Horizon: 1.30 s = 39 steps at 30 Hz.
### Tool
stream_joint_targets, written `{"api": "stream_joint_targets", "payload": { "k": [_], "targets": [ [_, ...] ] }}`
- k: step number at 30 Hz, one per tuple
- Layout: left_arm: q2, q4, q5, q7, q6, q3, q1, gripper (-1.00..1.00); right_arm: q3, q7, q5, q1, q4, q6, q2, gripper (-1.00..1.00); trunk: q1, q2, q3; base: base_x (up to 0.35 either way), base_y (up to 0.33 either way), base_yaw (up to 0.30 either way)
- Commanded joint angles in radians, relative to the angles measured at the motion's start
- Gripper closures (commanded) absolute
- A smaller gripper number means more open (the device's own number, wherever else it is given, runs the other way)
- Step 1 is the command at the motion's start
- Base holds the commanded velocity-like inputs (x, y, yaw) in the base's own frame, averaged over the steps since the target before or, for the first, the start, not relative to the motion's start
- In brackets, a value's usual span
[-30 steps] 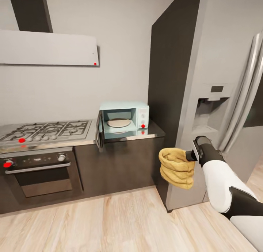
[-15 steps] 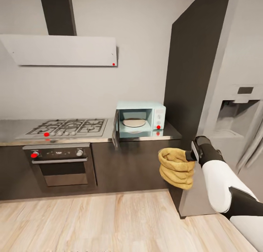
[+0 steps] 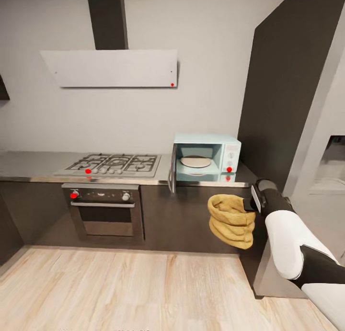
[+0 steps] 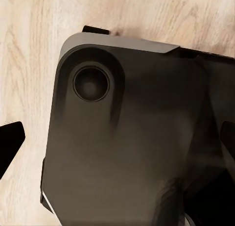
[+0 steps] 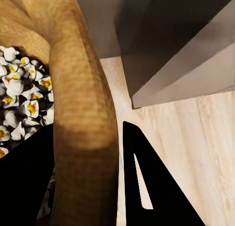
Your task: In the kitchen, take the popcorn bag from the countertop, put it into the microwave, and heat it until the popcorn is cooked so the cooked popcorn ends up inside the bag.
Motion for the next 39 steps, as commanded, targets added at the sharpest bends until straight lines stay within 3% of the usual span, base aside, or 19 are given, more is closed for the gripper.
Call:
{"api": "stream_joint_targets", "payload": {
  "k": [1,32,39],
  "targets": [
    [0.0,0.0,0.006,0.0,-0.002,0.002,0.0,-1.0,-0.003,0.003,0.003,-0.001,-0.001,0.003,0.0,1.0,0.0,-0.001,-0.001,0.0,0.0,0.274],
    [0.001,-0.001,0.01,0.0,-0.004,0.005,0.0,-1.0,-0.004,0.009,0.001,-0.001,-0.001,0.013,0.015,1.0,0.0,-0.001,-0.001,0.0,0.0,0.022],
    [0.002,-0.001,0.009,0.0,-0.004,0.004,0.0,-1.0,-0.003,0.002,0.003,-0.001,-0.002,0.012,0.016,1.0,0.0,-0.001,-0.001,0.0,-0.218,0.0]
  ]
}}
